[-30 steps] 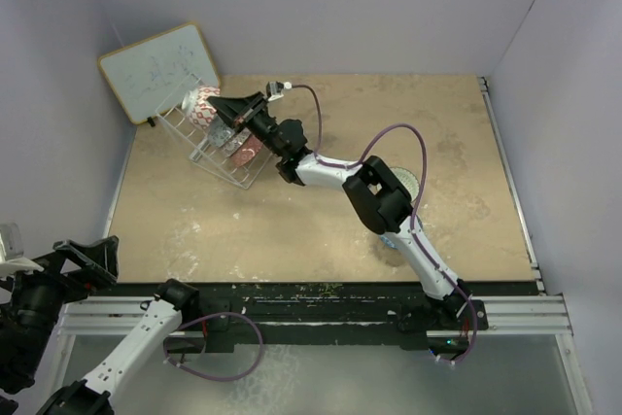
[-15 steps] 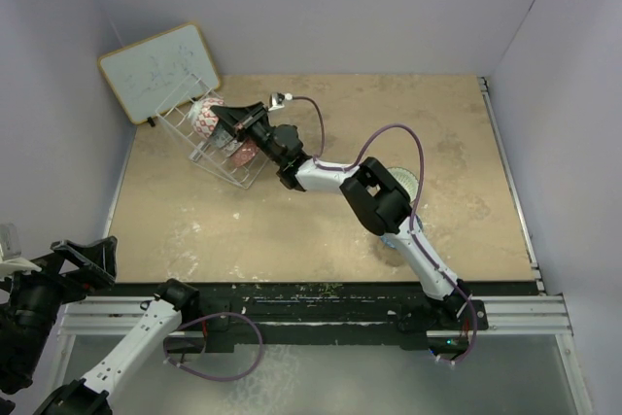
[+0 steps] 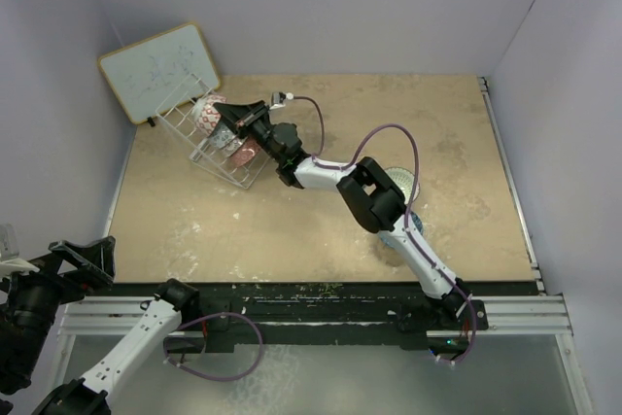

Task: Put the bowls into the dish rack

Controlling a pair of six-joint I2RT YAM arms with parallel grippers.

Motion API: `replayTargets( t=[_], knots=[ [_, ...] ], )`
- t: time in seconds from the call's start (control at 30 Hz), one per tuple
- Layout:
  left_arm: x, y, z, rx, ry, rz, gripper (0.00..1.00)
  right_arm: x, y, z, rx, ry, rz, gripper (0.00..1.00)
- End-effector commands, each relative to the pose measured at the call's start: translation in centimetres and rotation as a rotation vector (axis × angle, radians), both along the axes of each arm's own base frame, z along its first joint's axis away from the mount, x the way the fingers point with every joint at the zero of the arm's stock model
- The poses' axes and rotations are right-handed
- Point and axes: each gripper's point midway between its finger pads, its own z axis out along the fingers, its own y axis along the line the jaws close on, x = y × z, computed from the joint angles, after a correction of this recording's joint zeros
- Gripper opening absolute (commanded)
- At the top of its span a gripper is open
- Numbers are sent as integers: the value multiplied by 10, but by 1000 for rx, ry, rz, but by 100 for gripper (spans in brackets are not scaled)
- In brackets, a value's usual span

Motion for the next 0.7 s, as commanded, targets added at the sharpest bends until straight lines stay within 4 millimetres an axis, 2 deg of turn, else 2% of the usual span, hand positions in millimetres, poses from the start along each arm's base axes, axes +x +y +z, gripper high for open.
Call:
replayTargets(
  t=[0.0,0.1,0.3,0.5,0.67],
  knots=[
    [-1,3,2,-14,-16,9,99,-4,-10,52,138,-84,13,0],
    [0,2,1,-14,-11,8,99,-1,-9,43,133,-68,19,7],
    [0,3,1,-18,-13,10,99,0,-9,38,105,-37,14,21],
    [1,2,2,-24,-11,8,99,0,-14,31,66,7,-2,25],
    [1,2,2,-27,-12,8,99,-1,-15,29,23,39,-1,33]
  ],
)
